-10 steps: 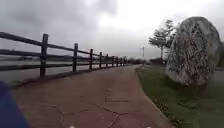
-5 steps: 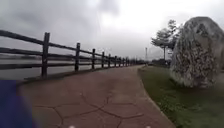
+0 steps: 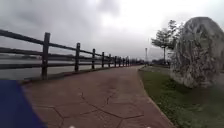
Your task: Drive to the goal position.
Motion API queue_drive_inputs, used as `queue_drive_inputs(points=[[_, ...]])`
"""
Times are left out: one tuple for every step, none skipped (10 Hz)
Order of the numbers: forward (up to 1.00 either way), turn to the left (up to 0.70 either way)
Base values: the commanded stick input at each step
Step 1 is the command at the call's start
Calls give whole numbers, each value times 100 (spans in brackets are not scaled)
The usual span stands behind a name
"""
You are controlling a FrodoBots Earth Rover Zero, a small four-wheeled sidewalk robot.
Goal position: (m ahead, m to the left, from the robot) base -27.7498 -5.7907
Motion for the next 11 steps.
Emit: queue_drive_inputs(points=[[0,85],[0,85],[0,85],[0,85],[0,85],[0,85],[0,85],[0,85],[0,85],[0,85],[0,85]])
